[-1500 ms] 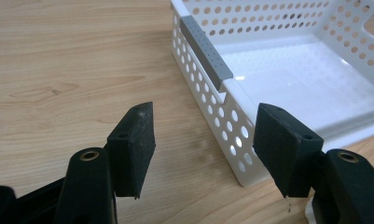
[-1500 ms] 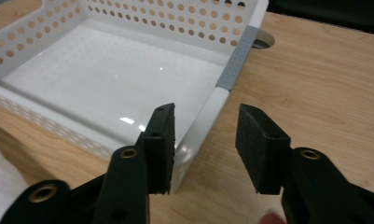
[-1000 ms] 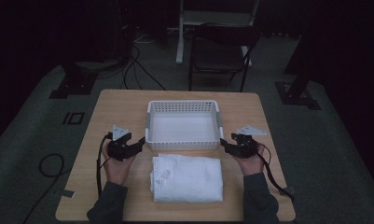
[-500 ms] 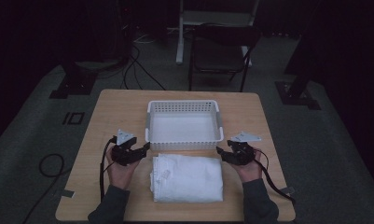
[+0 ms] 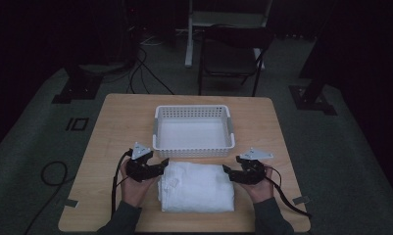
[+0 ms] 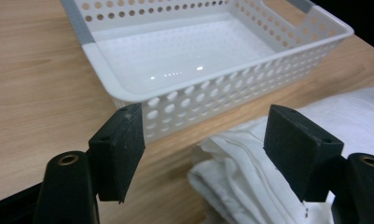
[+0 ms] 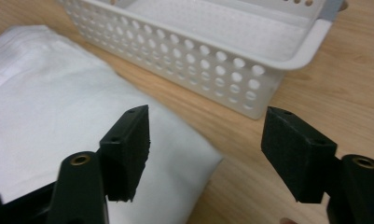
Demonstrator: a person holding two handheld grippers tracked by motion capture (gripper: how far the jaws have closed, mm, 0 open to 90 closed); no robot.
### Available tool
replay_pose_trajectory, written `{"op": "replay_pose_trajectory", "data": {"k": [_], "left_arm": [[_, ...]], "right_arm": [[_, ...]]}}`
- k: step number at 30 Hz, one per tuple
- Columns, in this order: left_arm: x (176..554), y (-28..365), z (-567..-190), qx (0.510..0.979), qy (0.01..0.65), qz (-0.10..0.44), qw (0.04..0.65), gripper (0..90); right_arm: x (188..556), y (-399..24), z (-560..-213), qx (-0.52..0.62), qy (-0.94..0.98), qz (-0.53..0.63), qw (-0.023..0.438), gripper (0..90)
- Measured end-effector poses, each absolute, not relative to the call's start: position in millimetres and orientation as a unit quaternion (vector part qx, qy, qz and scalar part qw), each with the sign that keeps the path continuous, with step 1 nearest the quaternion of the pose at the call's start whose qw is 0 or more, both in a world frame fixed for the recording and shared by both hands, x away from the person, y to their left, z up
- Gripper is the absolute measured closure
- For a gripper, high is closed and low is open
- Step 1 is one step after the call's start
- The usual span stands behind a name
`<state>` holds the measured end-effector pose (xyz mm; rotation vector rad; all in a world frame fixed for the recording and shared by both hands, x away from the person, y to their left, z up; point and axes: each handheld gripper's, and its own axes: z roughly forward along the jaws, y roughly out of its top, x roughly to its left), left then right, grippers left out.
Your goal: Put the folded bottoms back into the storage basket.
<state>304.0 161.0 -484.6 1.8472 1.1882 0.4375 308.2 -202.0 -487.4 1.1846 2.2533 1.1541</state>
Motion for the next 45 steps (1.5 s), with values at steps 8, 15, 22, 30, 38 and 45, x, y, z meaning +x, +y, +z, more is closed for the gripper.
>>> {"op": "replay_pose_trajectory", "data": {"k": [8, 15, 22, 30, 38, 45], "left_arm": [[292, 150, -491, 0.76, 0.463, 0.147, 0.432, 23.9], [280, 140, -499, 0.774, 0.453, 0.138, 0.421, 19.9], [277, 136, -521, 0.792, 0.447, 0.14, 0.391, 17.8], [282, 141, -532, 0.791, 0.447, 0.133, 0.396, 17.8], [297, 151, -535, 0.779, 0.463, 0.126, 0.405, 17.8], [307, 155, -534, 0.777, 0.465, 0.131, 0.405, 13.0]], "right_arm": [[299, -196, -495, 0.414, 0.803, 0.397, 0.16, 24.9], [288, -191, -503, 0.407, 0.814, 0.389, 0.143, 21.9], [285, -193, -521, 0.414, 0.822, 0.376, 0.105, 19.7], [290, -184, -529, 0.412, 0.828, 0.361, 0.121, 19.2], [302, -176, -532, 0.414, 0.826, 0.362, 0.122, 17.6], [313, -168, -531, 0.414, 0.827, 0.357, 0.135, 17.5]]}}
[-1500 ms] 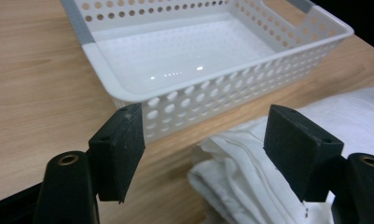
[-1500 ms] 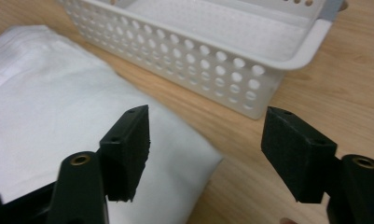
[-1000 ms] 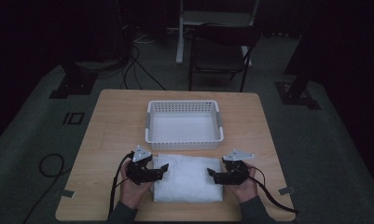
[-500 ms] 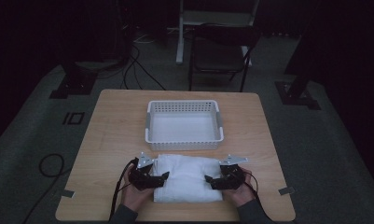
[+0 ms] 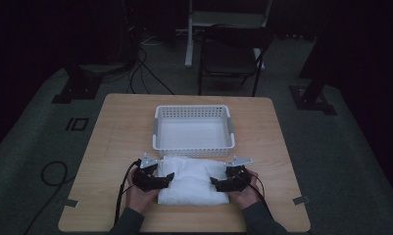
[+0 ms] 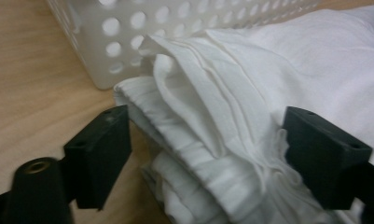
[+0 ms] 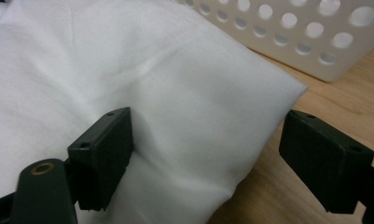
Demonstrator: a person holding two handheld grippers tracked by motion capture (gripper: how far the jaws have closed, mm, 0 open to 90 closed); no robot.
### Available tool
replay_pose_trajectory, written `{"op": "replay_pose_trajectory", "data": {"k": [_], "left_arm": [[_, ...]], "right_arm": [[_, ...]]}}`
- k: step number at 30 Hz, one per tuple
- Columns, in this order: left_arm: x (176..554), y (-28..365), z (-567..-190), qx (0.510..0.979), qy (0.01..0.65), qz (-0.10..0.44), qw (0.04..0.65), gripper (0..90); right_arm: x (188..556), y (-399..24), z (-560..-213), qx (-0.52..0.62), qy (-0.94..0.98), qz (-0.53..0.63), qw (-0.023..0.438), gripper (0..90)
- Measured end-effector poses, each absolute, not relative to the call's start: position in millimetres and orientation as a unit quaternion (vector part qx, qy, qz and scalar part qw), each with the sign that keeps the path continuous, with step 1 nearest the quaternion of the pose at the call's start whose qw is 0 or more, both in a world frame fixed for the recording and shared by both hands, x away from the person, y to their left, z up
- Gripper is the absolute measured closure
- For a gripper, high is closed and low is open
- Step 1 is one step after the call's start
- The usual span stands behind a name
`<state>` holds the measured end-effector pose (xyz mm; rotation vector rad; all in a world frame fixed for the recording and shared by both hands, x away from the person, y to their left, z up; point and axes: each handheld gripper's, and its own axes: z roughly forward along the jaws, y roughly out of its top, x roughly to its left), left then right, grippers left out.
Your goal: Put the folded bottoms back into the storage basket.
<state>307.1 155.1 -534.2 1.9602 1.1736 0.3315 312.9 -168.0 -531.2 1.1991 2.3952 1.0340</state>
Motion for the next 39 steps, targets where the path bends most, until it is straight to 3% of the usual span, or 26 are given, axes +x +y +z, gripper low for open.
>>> {"op": "replay_pose_trajectory", "data": {"k": [3, 15, 26, 28, 39], "left_arm": [[310, 159, -531, 0.77, 0.476, 0.12, 0.407, 8.7], [300, 154, -509, 0.747, 0.482, 0.102, 0.445, 8.5], [299, 148, -534, 0.759, 0.498, 0.117, 0.402, 6.7], [302, 149, -538, 0.754, 0.512, 0.104, 0.398, 1.5], [312, 155, -551, 0.743, 0.527, 0.051, 0.409, 1.7]], "right_arm": [[315, -165, -530, 0.415, 0.827, 0.352, 0.141, 17.5], [315, -162, -529, 0.415, 0.827, 0.348, 0.151, 18.1], [314, -162, -529, 0.415, 0.826, 0.349, 0.152, 17.9], [314, -162, -529, 0.415, 0.826, 0.348, 0.153, 17.4], [316, -163, -531, 0.418, 0.825, 0.35, 0.148, 15.4]]}}
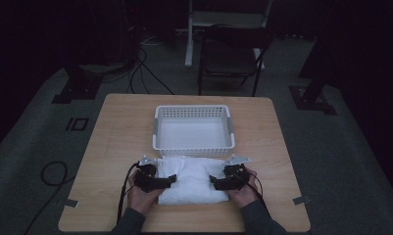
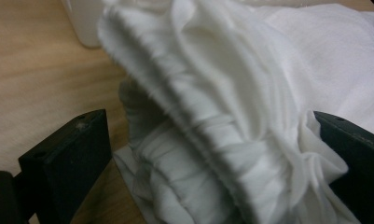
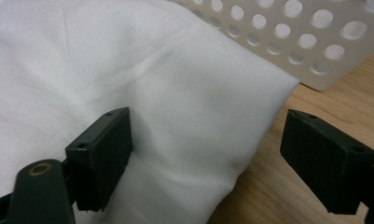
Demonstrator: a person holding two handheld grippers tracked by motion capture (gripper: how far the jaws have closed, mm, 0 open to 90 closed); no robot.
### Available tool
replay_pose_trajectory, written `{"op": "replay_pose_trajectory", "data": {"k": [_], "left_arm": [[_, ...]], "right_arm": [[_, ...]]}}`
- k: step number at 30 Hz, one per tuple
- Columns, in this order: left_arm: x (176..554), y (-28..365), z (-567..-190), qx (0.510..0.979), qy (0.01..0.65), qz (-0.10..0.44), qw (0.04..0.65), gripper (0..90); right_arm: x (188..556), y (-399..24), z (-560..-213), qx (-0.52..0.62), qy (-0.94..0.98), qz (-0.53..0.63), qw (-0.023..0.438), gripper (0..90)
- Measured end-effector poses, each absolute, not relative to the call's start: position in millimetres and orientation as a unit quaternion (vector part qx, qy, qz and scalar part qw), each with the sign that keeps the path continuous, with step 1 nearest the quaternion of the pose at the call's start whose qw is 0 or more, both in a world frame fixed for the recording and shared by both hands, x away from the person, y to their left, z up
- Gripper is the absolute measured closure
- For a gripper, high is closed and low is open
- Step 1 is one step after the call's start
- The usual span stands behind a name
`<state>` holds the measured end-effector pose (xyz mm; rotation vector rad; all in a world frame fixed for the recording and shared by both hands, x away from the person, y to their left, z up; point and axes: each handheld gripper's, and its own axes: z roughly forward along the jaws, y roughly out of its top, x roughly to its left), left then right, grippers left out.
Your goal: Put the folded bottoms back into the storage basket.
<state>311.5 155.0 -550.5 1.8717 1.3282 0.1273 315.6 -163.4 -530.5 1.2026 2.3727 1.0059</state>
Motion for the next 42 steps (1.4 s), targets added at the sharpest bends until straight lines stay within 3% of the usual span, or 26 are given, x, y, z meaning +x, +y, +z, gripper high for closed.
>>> {"op": "replay_pose_trajectory", "data": {"k": [7, 12, 17, 24, 30, 35, 42], "left_arm": [[313, 155, -551, 0.751, 0.516, 0.049, 0.41, 2.4], [314, 155, -551, 0.753, 0.501, 0.024, 0.426, 12.2], [315, 155, -552, 0.756, 0.496, 0.02, 0.426, 14.9], [318, 155, -551, 0.758, 0.49, -0.001, 0.43, 23.2], [320, 155, -551, 0.757, 0.487, -0.027, 0.435, 39.1], [317, 153, -549, 0.764, 0.477, -0.013, 0.435, 45.5], [308, 146, -540, 0.782, 0.455, 0.036, 0.424, 51.6]], "right_arm": [[322, -168, -535, 0.435, 0.819, 0.356, 0.118, 12.8], [327, -171, -539, 0.449, 0.814, 0.36, 0.085, 12.9], [334, -174, -544, 0.465, 0.804, 0.368, 0.036, 14.5], [338, -177, -547, 0.451, 0.796, 0.403, -0.013, 31.9], [341, -178, -550, 0.455, 0.783, 0.42, -0.056, 50.6], [336, -176, -547, 0.444, 0.785, 0.431, -0.037, 63.8], [324, -171, -540, 0.43, 0.792, 0.432, 0.015, 68.3]]}}
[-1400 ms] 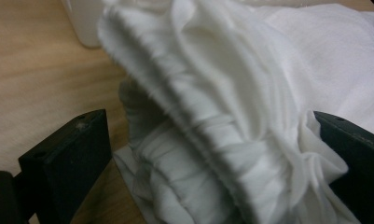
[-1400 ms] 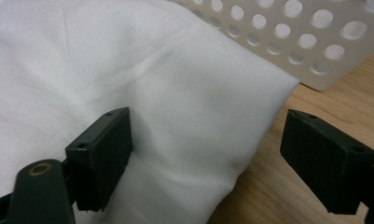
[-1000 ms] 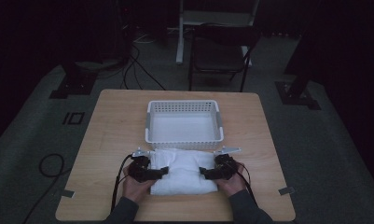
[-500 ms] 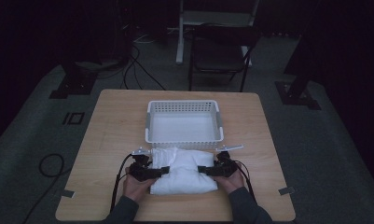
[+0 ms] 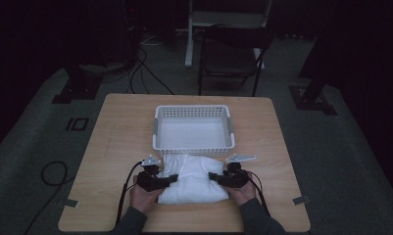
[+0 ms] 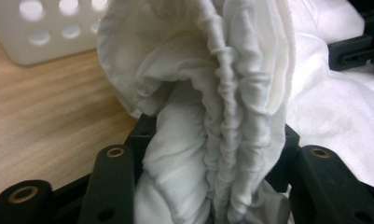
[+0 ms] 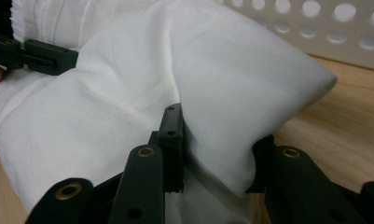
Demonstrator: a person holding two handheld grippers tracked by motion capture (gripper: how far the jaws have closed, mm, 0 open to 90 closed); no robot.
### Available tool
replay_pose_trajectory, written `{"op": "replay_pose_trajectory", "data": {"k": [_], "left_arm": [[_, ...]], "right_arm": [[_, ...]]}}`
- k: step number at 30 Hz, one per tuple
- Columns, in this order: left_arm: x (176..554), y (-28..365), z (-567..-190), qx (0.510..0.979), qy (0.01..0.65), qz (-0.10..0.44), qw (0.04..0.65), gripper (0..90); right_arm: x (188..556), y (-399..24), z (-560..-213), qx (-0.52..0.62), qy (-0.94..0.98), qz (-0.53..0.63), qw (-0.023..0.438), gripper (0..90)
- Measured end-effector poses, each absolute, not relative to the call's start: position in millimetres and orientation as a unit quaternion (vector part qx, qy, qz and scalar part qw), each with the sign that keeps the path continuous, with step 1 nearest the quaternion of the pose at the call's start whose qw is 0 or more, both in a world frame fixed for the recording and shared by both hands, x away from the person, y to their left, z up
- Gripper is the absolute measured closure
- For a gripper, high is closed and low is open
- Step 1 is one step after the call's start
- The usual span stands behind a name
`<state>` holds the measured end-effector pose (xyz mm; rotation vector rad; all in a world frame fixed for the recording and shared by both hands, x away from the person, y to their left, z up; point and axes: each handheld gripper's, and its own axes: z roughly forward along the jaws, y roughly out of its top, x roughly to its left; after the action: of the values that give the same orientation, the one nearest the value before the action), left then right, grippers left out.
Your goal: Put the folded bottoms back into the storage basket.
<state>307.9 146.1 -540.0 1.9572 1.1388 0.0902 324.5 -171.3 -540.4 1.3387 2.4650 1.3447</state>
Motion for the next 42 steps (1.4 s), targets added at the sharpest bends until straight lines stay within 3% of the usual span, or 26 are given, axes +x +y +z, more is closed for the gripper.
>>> {"op": "replay_pose_trajectory", "data": {"k": [15, 42], "left_arm": [[296, 148, -529, 0.788, 0.432, 0.078, 0.431, 54.2], [278, 149, -506, 0.772, 0.424, 0.107, 0.461, 54.8]], "right_arm": [[305, -163, -523, 0.402, 0.805, 0.429, 0.075, 69.7], [285, -167, -497, 0.379, 0.801, 0.451, 0.109, 70.6]]}}
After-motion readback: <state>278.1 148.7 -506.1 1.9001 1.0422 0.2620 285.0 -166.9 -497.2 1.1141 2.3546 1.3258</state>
